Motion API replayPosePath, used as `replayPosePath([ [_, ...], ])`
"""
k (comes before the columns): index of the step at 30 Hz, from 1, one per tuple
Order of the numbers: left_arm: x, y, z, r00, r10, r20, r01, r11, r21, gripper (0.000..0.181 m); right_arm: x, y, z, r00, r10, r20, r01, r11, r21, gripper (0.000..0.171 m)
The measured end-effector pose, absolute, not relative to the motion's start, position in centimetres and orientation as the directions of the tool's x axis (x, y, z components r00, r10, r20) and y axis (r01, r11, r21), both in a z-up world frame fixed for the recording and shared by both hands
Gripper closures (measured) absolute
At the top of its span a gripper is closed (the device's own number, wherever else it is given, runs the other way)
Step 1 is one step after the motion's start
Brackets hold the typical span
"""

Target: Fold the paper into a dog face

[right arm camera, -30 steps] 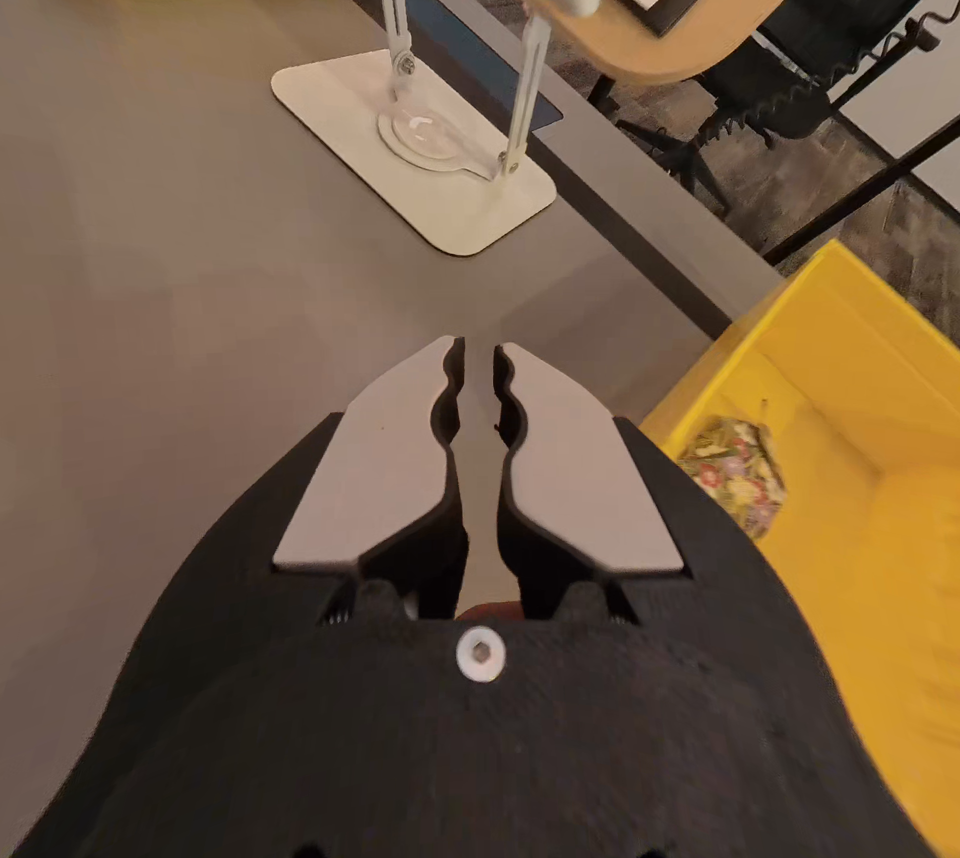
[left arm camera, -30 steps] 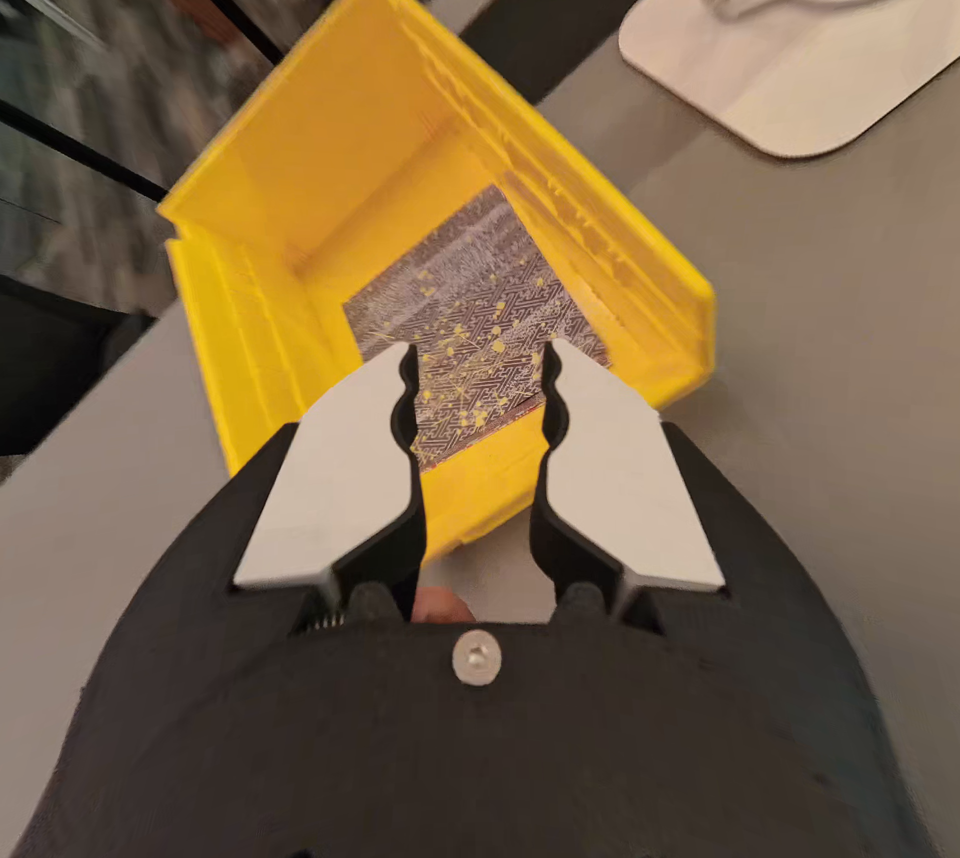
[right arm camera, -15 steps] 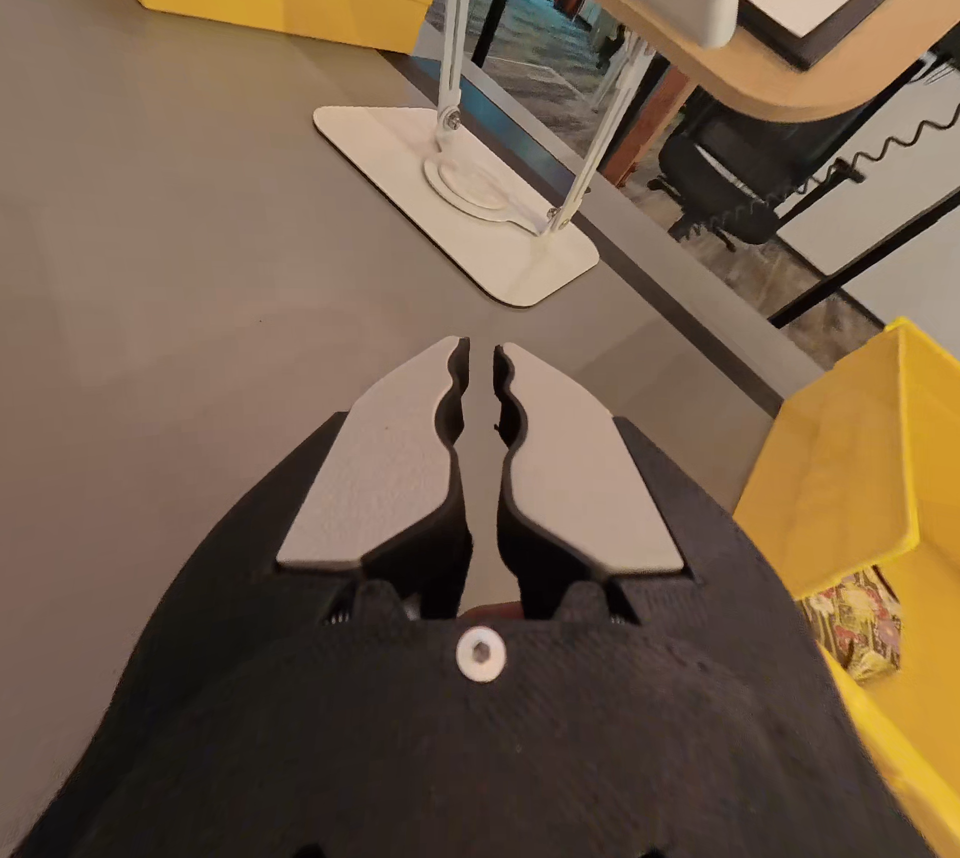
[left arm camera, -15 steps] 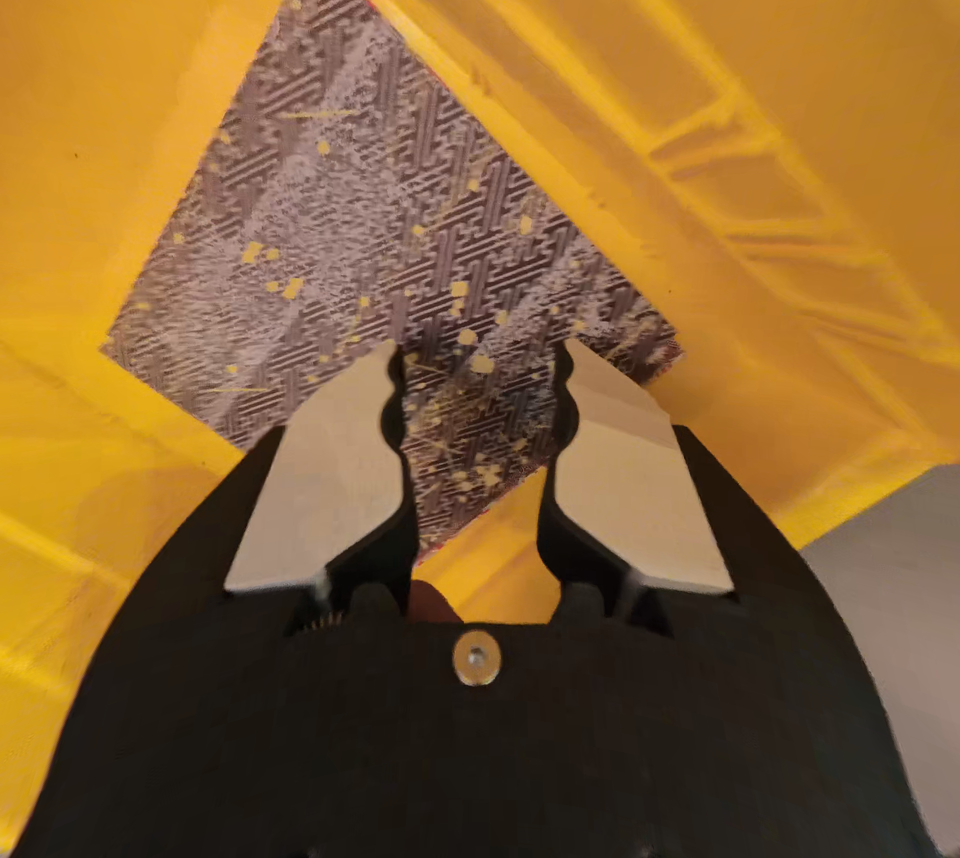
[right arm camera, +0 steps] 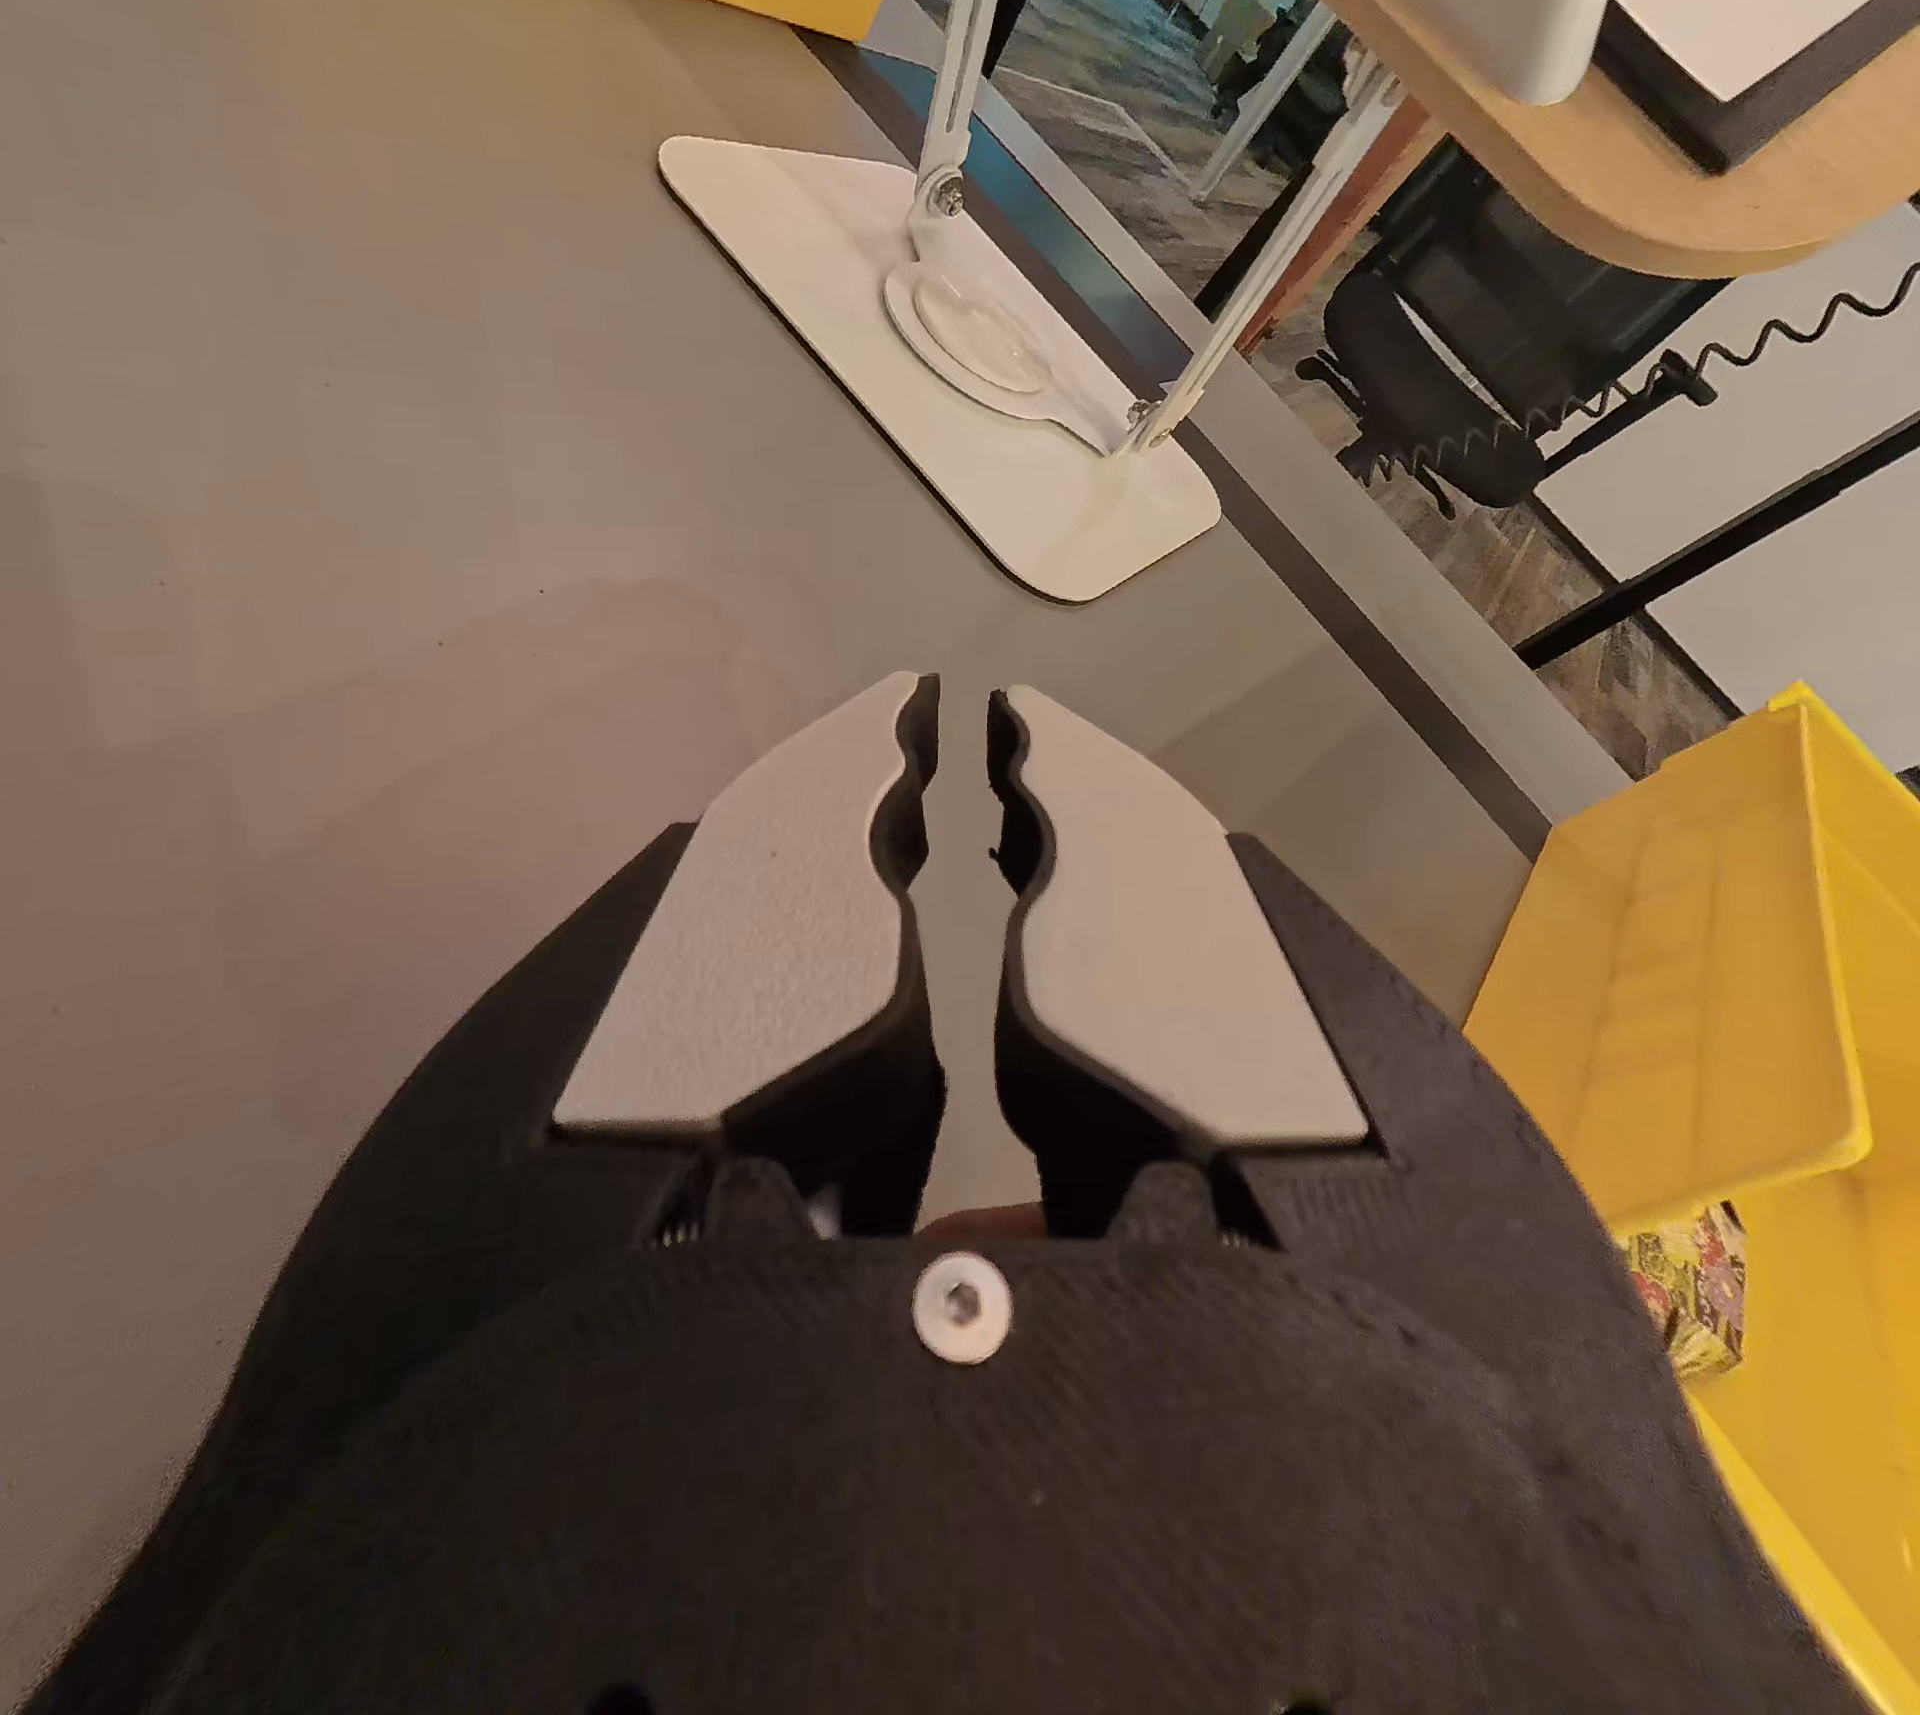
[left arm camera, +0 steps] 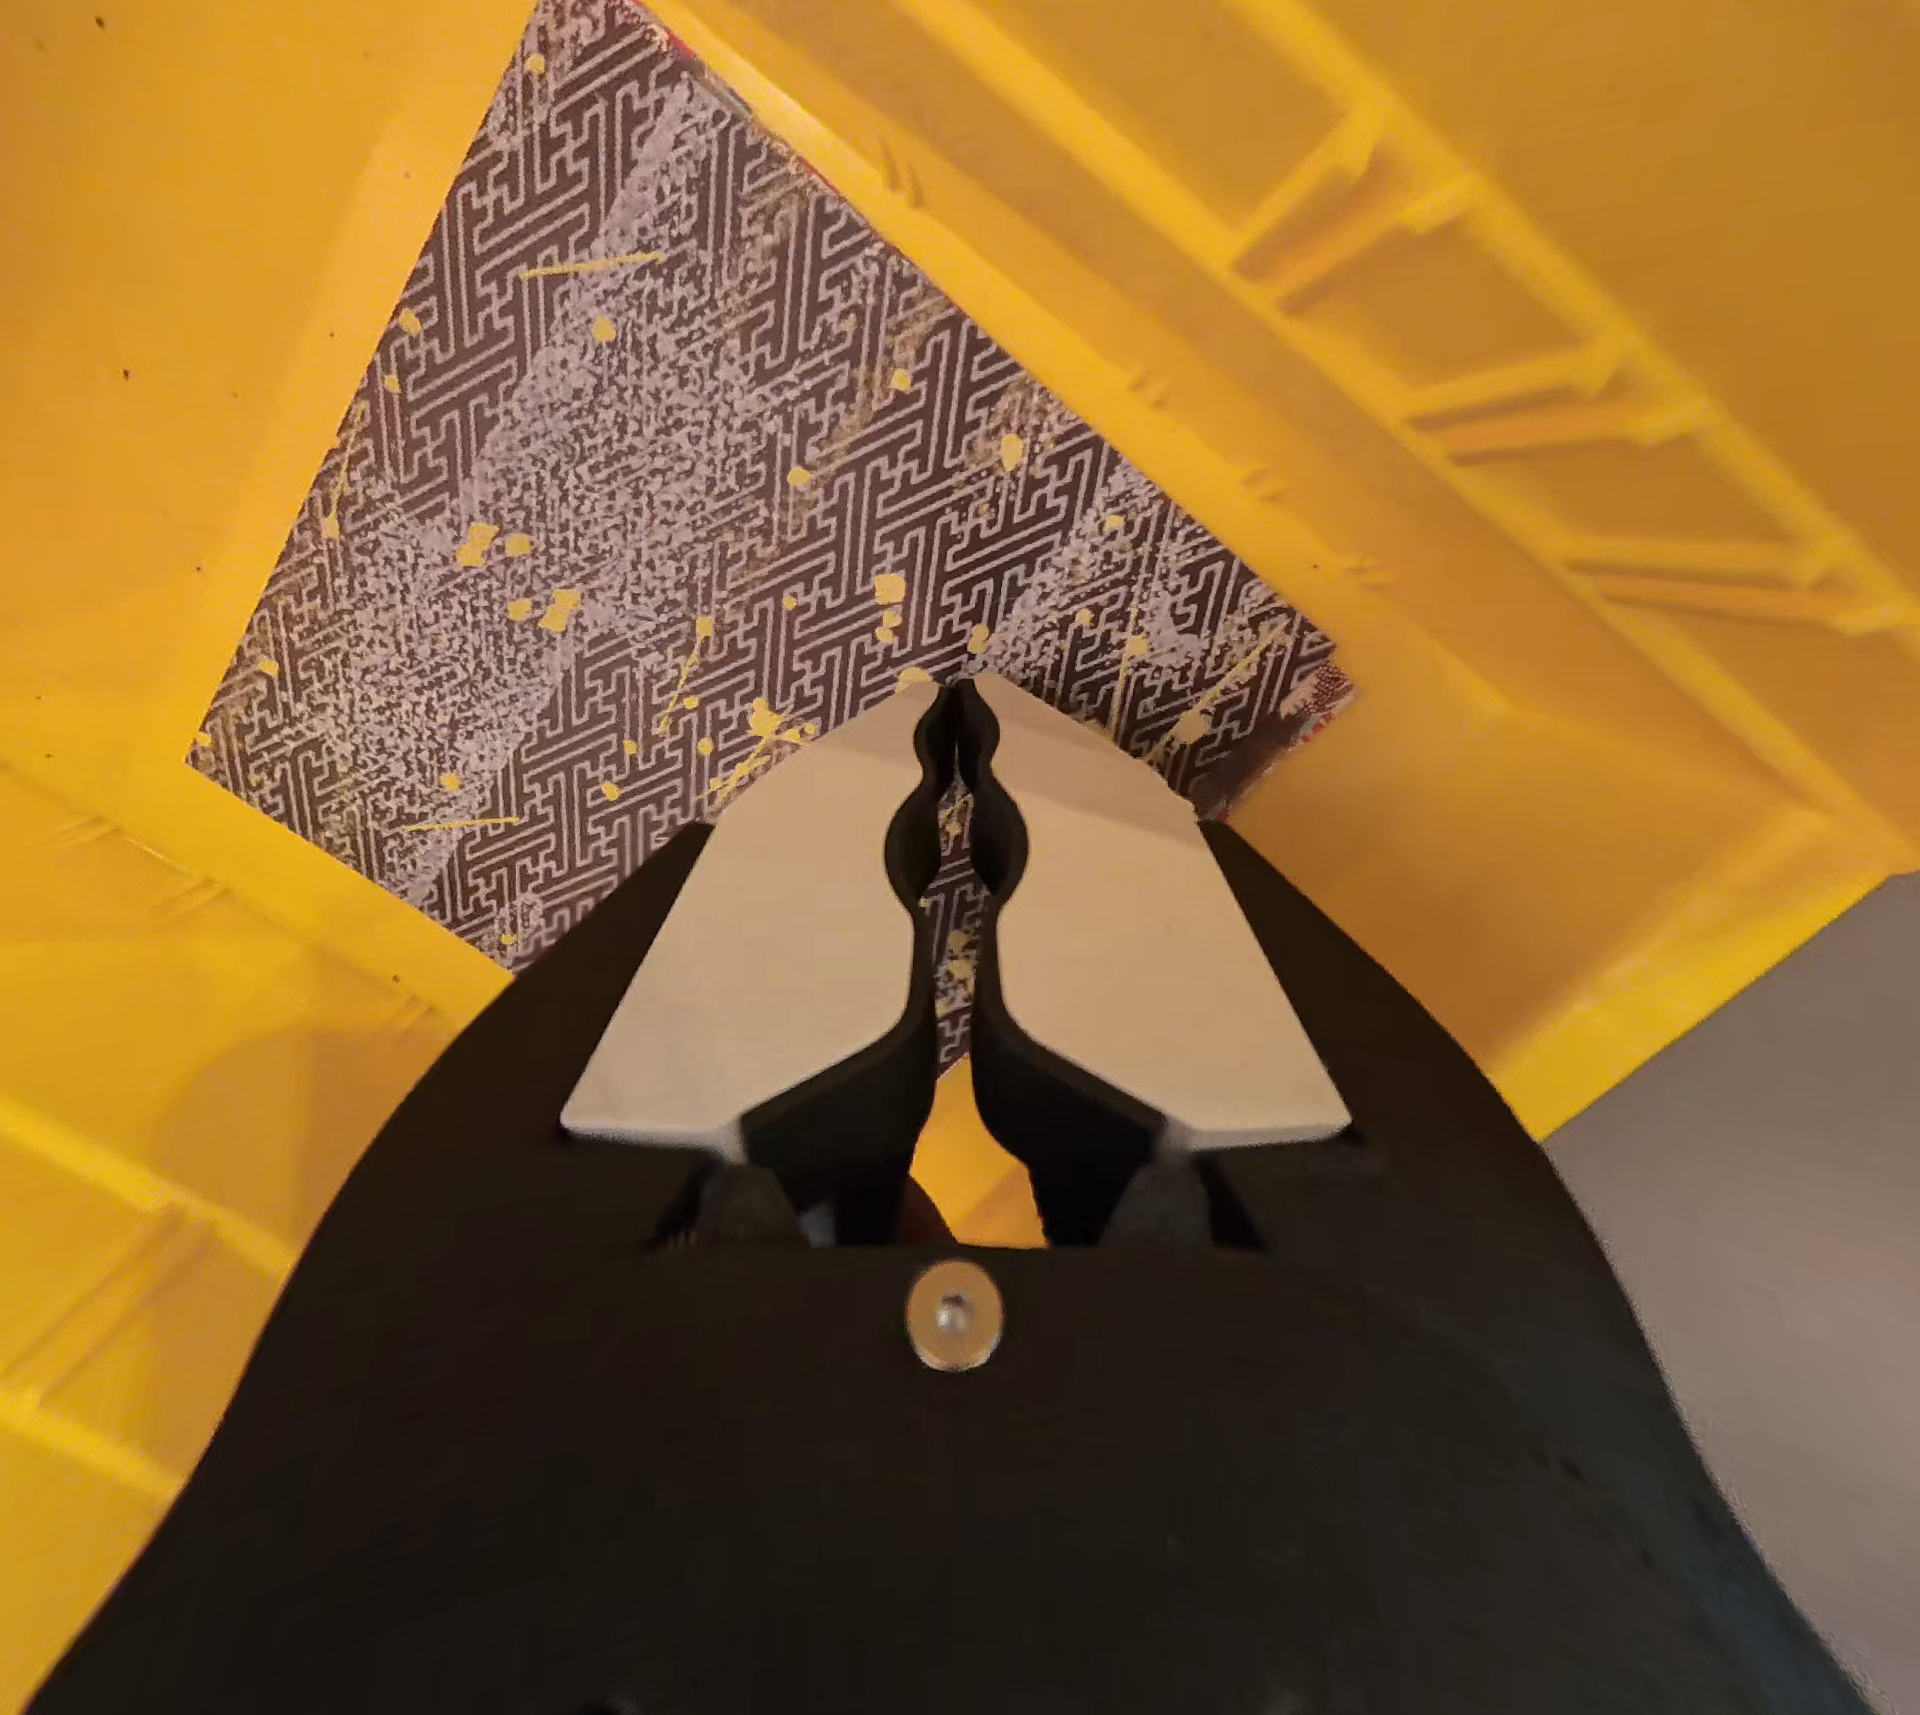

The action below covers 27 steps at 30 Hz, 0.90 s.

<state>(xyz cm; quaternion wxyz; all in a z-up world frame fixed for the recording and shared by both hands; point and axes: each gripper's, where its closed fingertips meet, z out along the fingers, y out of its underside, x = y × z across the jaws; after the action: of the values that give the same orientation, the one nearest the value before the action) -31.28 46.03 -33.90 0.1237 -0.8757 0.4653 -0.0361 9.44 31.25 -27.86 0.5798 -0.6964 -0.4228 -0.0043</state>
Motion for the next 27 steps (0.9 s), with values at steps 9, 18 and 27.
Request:
replayPosePath([
  [9,-32.0,44.8,-33.9,0.526,-0.851,0.017,-0.831,-0.518,-0.202,0.127,9.4,31.2,-27.9,0.639,0.580,0.505,0.600,0.034,-0.799,0.164],
  [18,-32.5,45.7,-33.8,0.529,-0.849,-0.002,-0.827,-0.515,-0.227,0.159,9.3,31.3,-28.1,0.629,0.577,0.521,0.618,0.034,-0.785,0.164],
  [27,-32.5,45.9,-33.8,0.540,-0.841,-0.016,-0.818,-0.521,-0.244,0.177,9.2,31.2,-28.2,0.625,0.577,0.527,0.624,0.038,-0.781,0.164],
])
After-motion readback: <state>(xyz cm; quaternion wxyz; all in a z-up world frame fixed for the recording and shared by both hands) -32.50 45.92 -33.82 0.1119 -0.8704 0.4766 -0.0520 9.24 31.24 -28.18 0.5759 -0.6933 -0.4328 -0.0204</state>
